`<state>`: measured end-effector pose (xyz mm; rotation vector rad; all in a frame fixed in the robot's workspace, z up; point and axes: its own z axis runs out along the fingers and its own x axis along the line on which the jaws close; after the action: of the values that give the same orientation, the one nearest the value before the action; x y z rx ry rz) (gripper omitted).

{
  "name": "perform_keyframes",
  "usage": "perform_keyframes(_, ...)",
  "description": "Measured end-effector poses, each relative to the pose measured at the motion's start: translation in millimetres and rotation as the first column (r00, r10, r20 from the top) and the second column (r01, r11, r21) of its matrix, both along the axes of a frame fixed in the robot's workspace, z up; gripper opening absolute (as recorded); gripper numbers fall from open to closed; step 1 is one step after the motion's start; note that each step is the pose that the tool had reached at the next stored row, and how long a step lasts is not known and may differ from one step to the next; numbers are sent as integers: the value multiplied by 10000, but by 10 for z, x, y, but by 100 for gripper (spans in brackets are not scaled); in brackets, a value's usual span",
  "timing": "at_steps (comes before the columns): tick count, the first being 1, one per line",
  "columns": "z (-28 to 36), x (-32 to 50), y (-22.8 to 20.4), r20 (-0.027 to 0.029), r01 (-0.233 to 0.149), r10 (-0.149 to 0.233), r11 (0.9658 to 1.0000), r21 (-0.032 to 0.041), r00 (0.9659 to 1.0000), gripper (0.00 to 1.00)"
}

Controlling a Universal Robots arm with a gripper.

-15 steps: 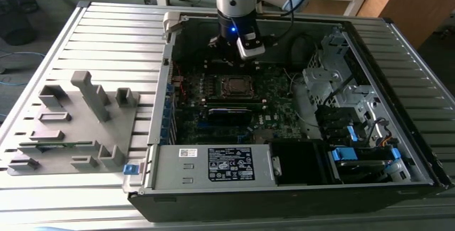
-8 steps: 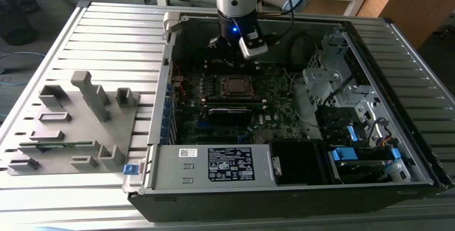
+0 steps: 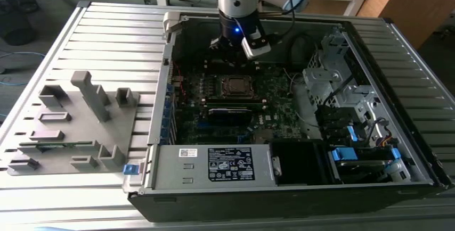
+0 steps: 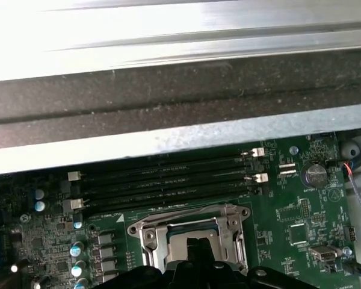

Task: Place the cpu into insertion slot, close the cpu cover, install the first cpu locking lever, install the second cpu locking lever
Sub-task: 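Install the first cpu locking lever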

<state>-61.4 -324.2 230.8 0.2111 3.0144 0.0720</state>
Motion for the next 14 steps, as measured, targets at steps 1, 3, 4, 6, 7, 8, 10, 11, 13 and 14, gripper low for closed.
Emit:
perform_keyframes(1,-3,6,0,-1,-34,34,10000,-3,10000,11)
perform_keyframes(3,-9,21,0,-13,-94,93,10000,-23,10000,11)
perform_keyframes(4,-13,28,0,-22,-122,121,9999,-38,9999,11)
perform_keyframes(6,-19,42,0,-38,-181,181,9998,-70,9998,11)
perform_keyframes(7,-22,48,0,-48,-210,210,9997,-86,9998,11)
perform_keyframes(8,-23,54,0,-57,-232,231,9997,-108,9997,11)
perform_keyframes(10,-23,54,0,-61,-233,232,9996,-138,9997,11)
perform_keyframes(11,-23,54,-1,-61,-233,233,9996,-140,9997,11)
perform_keyframes(13,-16,55,0,-64,-233,232,9996,-153,9997,11)
perform_keyframes(14,-10,55,0,-65,-233,232,9996,-156,9997,11)
